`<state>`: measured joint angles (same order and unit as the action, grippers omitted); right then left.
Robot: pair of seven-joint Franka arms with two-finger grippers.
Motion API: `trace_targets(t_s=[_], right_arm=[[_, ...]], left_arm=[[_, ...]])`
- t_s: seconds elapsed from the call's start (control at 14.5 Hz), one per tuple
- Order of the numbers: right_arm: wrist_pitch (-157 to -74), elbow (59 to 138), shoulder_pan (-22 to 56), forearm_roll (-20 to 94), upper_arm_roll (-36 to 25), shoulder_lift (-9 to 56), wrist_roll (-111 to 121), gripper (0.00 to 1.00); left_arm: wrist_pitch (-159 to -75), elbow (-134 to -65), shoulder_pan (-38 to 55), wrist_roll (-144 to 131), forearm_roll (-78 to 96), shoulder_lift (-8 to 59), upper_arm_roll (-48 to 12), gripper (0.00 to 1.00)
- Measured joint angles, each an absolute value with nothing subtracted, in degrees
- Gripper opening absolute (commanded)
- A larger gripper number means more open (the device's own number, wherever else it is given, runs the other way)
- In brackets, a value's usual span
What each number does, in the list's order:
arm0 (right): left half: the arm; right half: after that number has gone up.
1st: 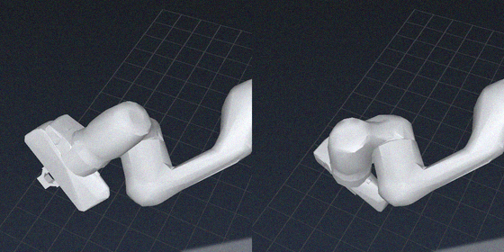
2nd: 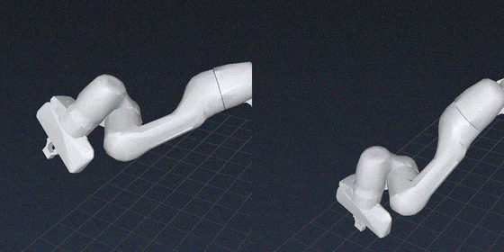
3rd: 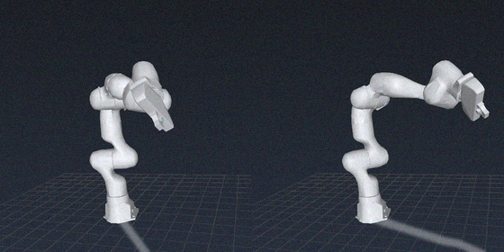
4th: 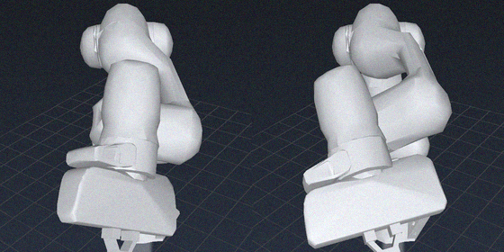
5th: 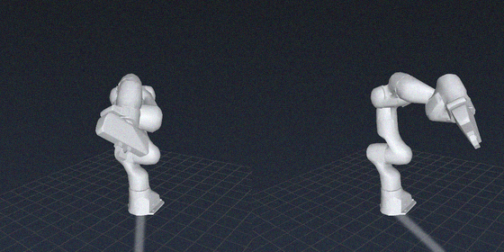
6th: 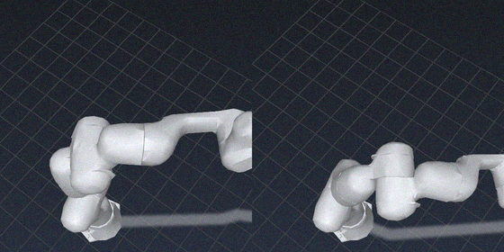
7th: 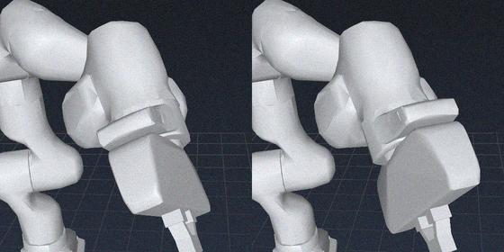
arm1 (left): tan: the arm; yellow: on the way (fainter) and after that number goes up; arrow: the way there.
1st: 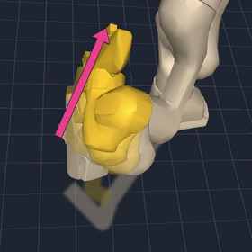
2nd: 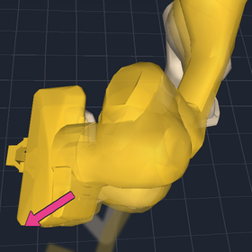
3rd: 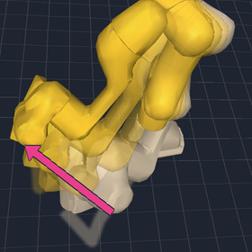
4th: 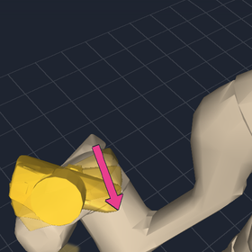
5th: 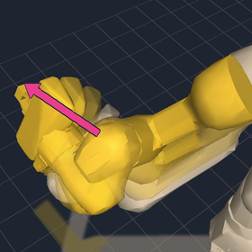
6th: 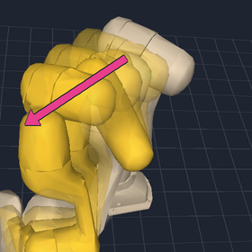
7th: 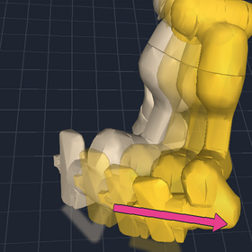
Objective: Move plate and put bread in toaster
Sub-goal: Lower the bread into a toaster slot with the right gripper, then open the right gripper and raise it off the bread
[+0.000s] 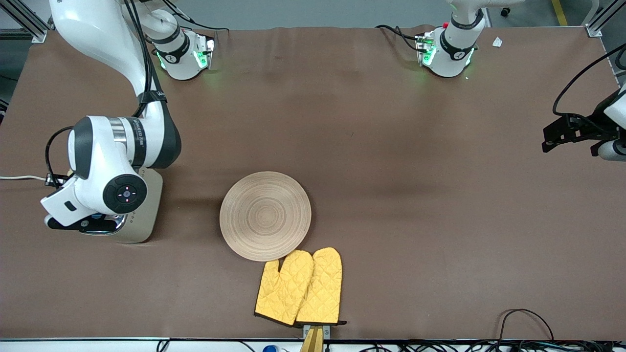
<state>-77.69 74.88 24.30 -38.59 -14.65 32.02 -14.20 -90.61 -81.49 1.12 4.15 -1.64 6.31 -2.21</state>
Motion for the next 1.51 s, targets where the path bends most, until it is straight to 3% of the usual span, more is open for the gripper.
trace_targets(t_s=[0.89, 0.96, 1.1, 1.31, 1.51], right_arm=[[-80.9, 78.2, 23.9, -38.6, -14.6, 33.6, -15.9, 0.03], [-81.2, 78.5, 23.8, -38.6, -14.6, 33.6, -16.4, 0.18], [-81.5, 78.9, 23.7, -38.6, -14.6, 33.8, -17.8, 0.64], [-81.7, 79.1, 23.7, -38.5, -14.5, 35.0, -19.9, 0.91], [-81.8, 79.1, 23.7, -37.7, -14.4, 35.4, -20.1, 0.99]], left_arm=[[-90.6, -81.5, 1.1, 4.1, -1.6, 6.3, -2.2, 1.0], [-90.6, -81.5, 1.1, 4.1, -1.6, 6.3, -2.2, 1.0], [-90.6, -81.5, 1.1, 4.1, -1.6, 6.3, -2.2, 1.0], [-90.6, -81.5, 1.1, 4.1, -1.6, 6.3, -2.2, 1.0], [-90.6, -81.5, 1.1, 4.1, -1.6, 6.3, -2.2, 1.0]])
